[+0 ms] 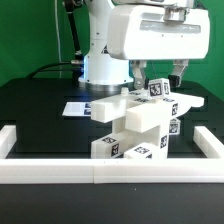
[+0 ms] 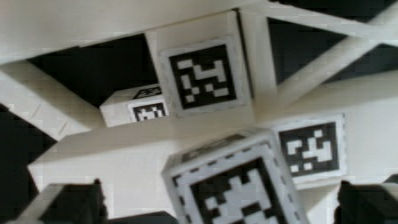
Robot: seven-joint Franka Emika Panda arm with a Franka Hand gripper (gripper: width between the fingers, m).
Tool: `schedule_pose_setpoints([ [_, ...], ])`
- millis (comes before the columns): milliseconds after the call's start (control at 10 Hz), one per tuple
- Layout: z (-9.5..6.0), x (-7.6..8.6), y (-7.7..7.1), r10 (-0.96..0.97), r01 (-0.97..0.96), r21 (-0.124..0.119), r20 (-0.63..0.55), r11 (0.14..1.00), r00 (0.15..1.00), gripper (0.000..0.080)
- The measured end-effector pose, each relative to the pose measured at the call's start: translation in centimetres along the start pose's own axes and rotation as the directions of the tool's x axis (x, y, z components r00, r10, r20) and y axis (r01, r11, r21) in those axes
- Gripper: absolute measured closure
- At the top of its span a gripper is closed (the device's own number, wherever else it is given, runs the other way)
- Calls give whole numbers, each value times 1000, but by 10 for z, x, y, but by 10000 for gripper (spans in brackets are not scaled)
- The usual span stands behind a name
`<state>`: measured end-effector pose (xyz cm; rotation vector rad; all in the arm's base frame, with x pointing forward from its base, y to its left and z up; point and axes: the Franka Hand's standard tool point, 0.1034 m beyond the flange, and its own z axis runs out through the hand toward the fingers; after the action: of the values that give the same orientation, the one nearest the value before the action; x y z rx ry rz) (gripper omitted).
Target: Assemble chair
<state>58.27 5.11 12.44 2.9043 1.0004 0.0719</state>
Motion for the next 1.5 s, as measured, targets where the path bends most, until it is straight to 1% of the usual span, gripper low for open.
schedule_pose_setpoints([
  [100,0,0,0,-33,33,-1,1,999,999,151],
  [300,1,-1,1,-30,30,-1,2,1000,1000,151],
  [500,1,-1,1,-29,29,-1,3,1000,1000,411],
  [600,1,-1,1,-18,18,-1,3,1000,1000,411],
  [700,1,-1,1,10,-10,-2,2,1000,1000,514],
  [900,1,-1,1,24,-24,-1,2,1000,1000,514],
  [1100,1,-1,1,229,-229,-1,2,973,973,514],
  [1400,1,-1,1,386,-386,0,2,923,923,512],
  [1500,1,-1,1,451,-451,-1,2,893,893,512],
])
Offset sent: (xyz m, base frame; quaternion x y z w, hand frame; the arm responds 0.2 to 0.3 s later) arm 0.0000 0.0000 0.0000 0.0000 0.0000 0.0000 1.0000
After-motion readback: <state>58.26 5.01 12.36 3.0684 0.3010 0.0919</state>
